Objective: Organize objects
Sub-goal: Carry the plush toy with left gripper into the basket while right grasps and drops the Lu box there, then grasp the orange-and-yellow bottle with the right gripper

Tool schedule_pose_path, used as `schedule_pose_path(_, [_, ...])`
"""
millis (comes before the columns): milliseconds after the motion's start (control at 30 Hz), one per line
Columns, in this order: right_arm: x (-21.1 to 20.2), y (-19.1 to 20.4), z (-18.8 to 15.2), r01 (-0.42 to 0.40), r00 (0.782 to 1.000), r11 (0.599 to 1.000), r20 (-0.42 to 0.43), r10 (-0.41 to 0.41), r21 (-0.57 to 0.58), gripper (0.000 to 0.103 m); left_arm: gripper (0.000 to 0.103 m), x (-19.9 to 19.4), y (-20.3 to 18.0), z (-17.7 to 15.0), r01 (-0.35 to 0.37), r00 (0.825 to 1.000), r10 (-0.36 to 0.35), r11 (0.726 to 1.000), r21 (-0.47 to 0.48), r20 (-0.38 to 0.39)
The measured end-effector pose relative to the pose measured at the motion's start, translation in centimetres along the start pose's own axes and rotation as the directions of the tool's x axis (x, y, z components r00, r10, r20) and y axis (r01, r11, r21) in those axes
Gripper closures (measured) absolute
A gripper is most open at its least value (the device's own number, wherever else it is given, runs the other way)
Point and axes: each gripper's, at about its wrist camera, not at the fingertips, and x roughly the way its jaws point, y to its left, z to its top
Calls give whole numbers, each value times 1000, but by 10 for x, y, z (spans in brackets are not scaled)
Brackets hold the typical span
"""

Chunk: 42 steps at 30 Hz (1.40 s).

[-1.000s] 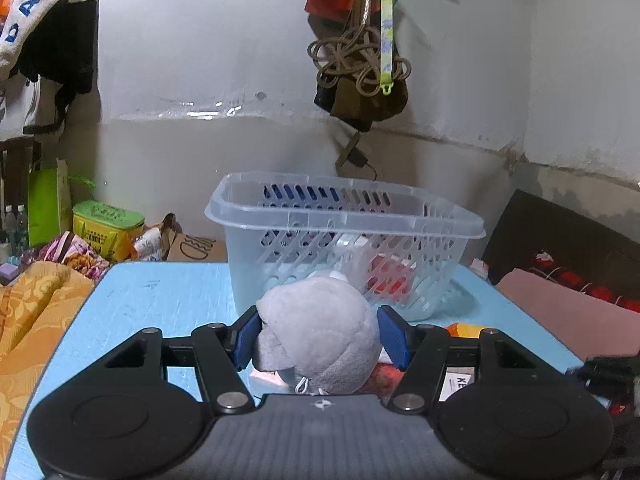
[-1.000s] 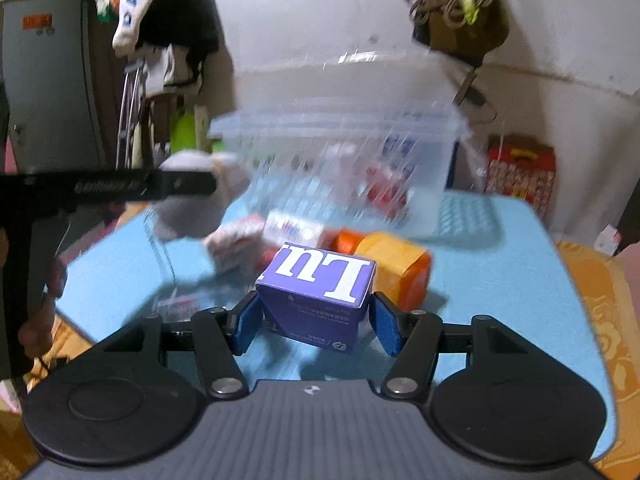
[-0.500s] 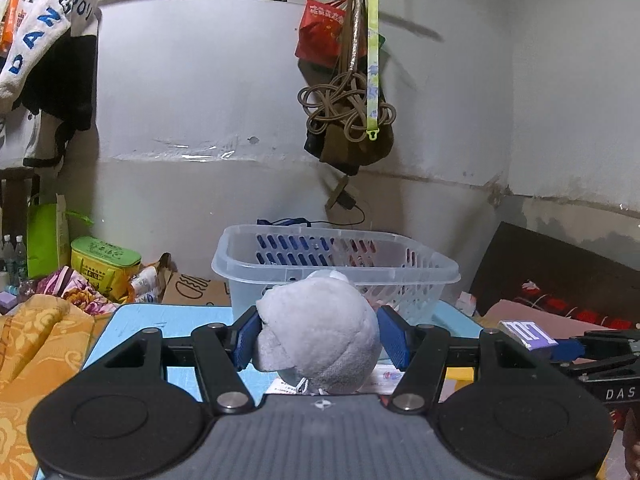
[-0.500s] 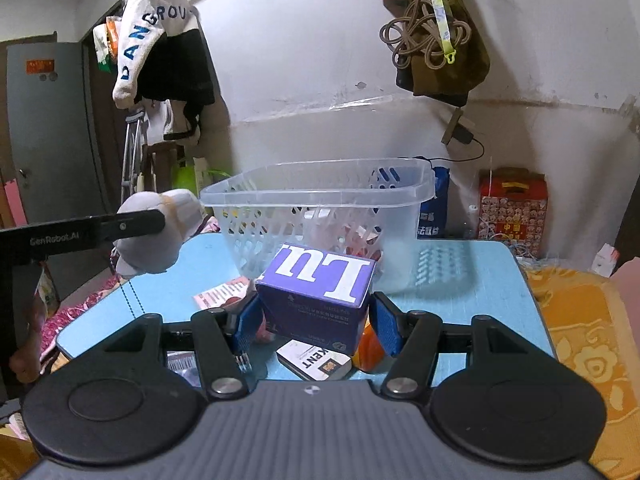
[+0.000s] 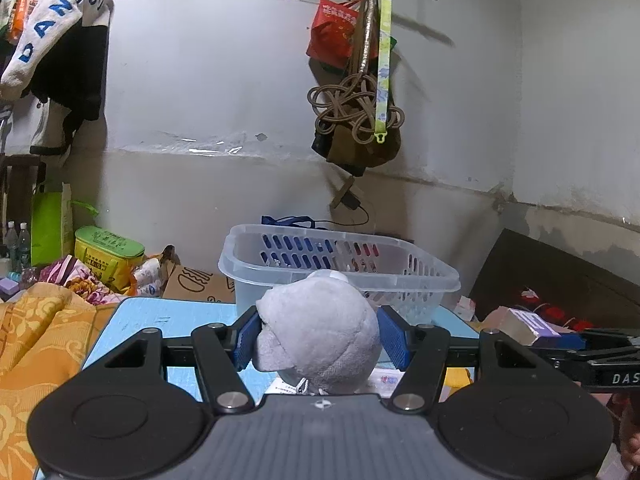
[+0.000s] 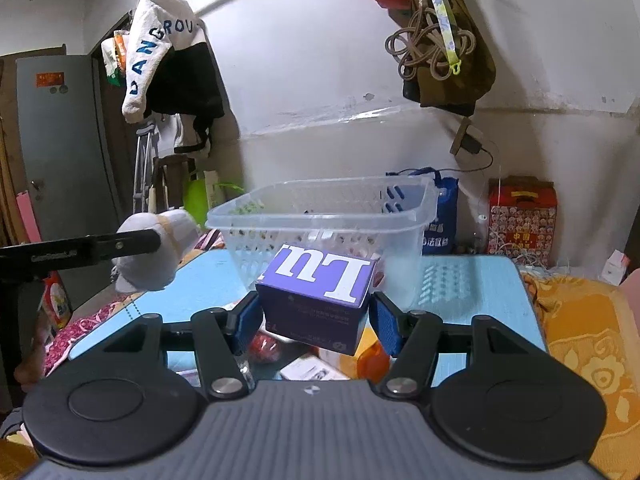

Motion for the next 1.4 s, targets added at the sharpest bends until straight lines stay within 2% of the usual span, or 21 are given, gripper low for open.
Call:
schedule_pose_path(200, [5, -8, 29, 1, 997, 1000, 74, 0, -16, 41, 38, 2, 6, 20, 24, 1000, -24, 999, -44, 3])
schedule_pose_path(333, [40, -6, 68, 1, 995, 999, 103, 4, -47, 41, 38, 21, 6, 48, 33, 999, -32, 997, -69, 9])
schedule_pose_path(433, [76, -6, 92, 41, 996, 995, 85, -33, -91, 41, 38, 52, -1, 73, 20, 1000, -19, 998, -55, 8])
schedule_pose_path(500, [101, -17, 105, 48, 998, 996, 49, -44, -76, 41, 38, 80, -6, 89, 3, 1000, -4, 999, -42, -10])
schedule_pose_path(567, [116, -25, 108, 59, 998, 996, 26, -58, -62, 41, 38, 106, -8, 99, -4, 1000, 3, 999, -39, -25])
schedule_pose_path(633, [128, -29, 107, 64, 998, 996, 8, -64, -69, 40, 37, 130, -11, 104, -39, 999, 39, 999, -10, -36])
schedule_pose_path(700, [135, -29, 104, 91, 996, 993, -8, -92, -79, 35, 35, 147, -8, 102, -49, 998, 48, 998, -25, -41])
schedule_pose_path(733, [138, -27, 103, 115, 993, 989, -20, -117, -94, 20, 30, 155, -8, 101, -55, 997, 54, 998, -20, -48])
schedule_pose_path(767, [138, -23, 103, 152, 988, 982, -22, -155, -110, 7, 17, 160, -7, 100, -72, 996, 70, 997, -23, -55])
schedule_pose_path(800, [133, -19, 101, 179, 984, 977, 5, -179, -117, 3, 12, 163, -7, 98, -94, 994, 92, 995, -26, -61])
schedule_pose_path(833, [121, -16, 98, 177, 984, 978, 47, -173, -113, 0, 10, 162, -6, 96, -108, 993, 106, 994, -25, -57])
schedule_pose_path(900, [101, -12, 92, 147, 986, 984, 88, -139, -103, 0, 10, 150, -4, 93, -111, 993, 110, 994, -20, -32])
schedule_pose_path(1000, [72, -7, 77, 163, 982, 984, 102, -156, -67, 0, 7, 125, -1, 88, -110, 994, 110, 994, -17, 2])
schedule_pose_path(1067, [56, -8, 63, 147, 983, 989, 113, -144, -16, 0, 7, 107, 2, 80, -89, 996, 89, 995, -32, -13])
schedule_pose_path(1167, [46, -16, 36, 112, 991, 990, 63, -118, 87, 0, 7, 76, 2, 50, -38, 997, 35, 999, -34, -72])
schedule_pose_path(1267, [43, -20, 9, 144, 990, 971, -28, -141, 189, 0, 7, 55, -4, 12, 12, 989, -13, 1000, -5, -148])
schedule_pose_path(1333, [41, -19, -6, 155, 986, 973, -91, -142, 168, 0, 7, 45, -12, -10, 46, 979, -35, 998, 49, -201])
schedule_pose_path(1400, [36, -16, -19, 161, 984, 980, -99, -150, 116, 0, 7, 36, -19, -30, 56, 971, -30, 993, 105, -237])
